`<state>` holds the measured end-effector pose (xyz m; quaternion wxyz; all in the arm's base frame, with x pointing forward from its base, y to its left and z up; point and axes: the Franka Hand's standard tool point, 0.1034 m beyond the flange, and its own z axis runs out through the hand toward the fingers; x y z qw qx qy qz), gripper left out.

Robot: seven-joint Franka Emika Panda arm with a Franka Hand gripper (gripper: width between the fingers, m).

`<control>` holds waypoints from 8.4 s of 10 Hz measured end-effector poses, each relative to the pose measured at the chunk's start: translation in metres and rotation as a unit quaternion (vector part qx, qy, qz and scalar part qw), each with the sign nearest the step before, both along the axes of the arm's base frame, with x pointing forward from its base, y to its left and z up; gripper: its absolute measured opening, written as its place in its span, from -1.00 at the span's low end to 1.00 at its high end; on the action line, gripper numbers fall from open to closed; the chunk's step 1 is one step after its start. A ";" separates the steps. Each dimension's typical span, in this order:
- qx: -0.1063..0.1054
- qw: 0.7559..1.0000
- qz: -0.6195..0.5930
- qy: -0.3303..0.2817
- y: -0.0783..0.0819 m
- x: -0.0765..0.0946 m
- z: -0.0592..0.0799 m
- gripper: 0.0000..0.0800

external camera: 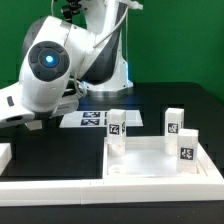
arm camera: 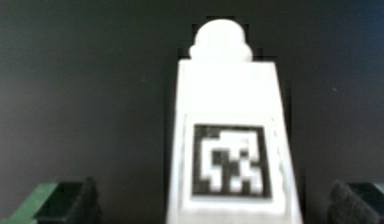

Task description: Assemble square table

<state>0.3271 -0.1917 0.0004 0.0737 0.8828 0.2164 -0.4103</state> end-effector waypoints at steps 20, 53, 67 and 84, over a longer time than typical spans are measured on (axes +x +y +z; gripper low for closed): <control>0.071 0.989 -0.011 -0.129 0.041 0.072 0.065 -0.28; 0.077 0.690 -0.193 -0.693 0.184 0.292 0.141 -0.28; 0.102 0.714 -0.182 -0.669 0.198 0.304 0.089 -0.28; 0.099 0.721 -0.180 -0.661 0.197 0.295 0.075 -0.28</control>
Offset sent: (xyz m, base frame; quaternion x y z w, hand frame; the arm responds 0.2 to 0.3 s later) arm 0.0000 0.0000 0.0000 0.0000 0.0000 0.0000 1.0000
